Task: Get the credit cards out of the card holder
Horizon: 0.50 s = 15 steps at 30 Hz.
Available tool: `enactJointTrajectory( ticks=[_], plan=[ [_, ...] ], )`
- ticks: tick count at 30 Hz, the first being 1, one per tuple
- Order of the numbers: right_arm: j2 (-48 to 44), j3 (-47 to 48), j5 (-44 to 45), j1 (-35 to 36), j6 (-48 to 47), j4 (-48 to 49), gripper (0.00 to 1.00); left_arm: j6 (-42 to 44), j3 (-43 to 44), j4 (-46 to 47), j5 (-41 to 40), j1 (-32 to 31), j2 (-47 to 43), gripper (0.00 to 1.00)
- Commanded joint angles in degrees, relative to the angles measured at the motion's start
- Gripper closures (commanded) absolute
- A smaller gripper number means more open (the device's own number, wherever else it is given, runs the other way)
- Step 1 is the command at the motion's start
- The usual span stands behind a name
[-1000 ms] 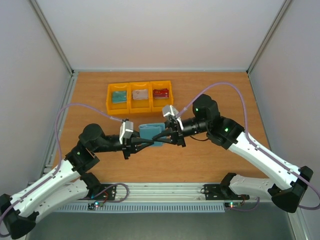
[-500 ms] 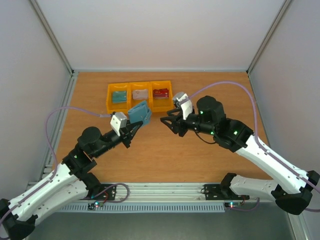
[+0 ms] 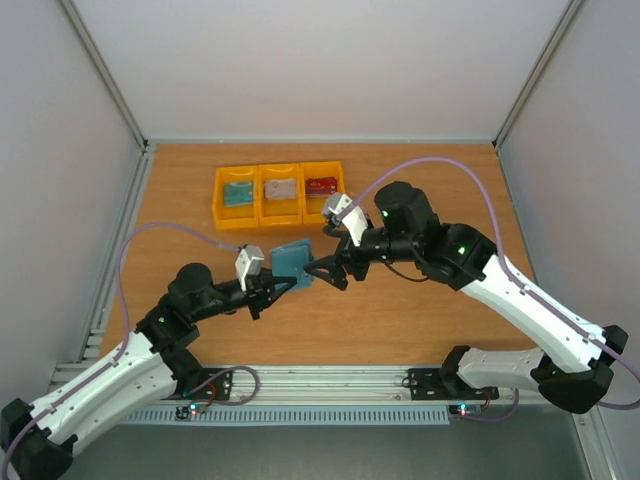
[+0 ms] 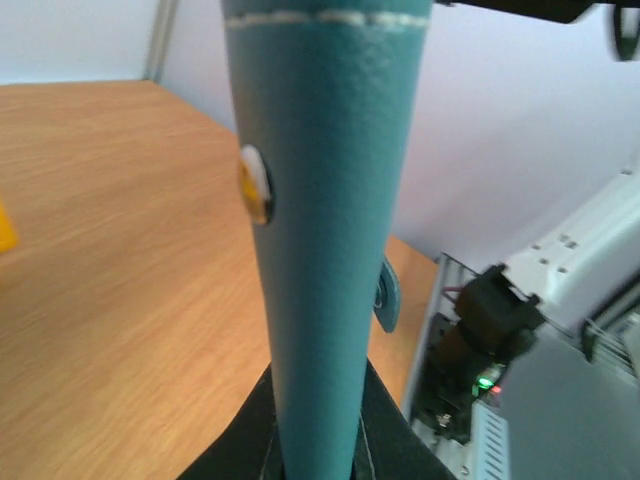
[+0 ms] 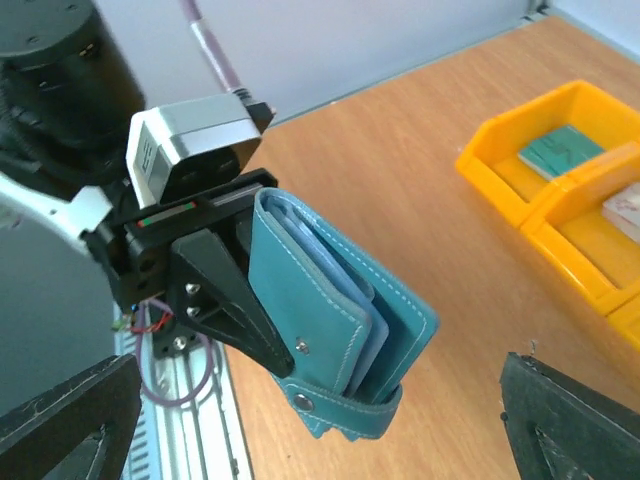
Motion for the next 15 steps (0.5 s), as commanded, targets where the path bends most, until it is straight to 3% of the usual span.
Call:
enactJointTrajectory(
  ticks=[1, 9, 11, 15],
  plan=[
    [1.48, 1.8, -10.18, -1.9, -6.28, -7.46, 0.02, 0.64, -0.34, 9.34, 10.95, 0.23, -1.06, 1.0],
    [5.75, 0.75, -18.31, -2.03, -5.86, -3.45, 0.05, 1.39, -0.22, 10.51, 16.64, 0.13, 0.33, 1.0],
    [6.92, 0.92, -21.47, -2.01, -6.08, -3.04, 0.15, 1.72, -0.22, 10.36, 16.98, 0.15, 0.47, 1.0],
    [6.78, 0.51, -25.66, -2.07, -5.83, -1.0, 0.55, 1.69, -0.17, 10.26, 16.91, 0.11, 0.44, 1.0]
  ],
)
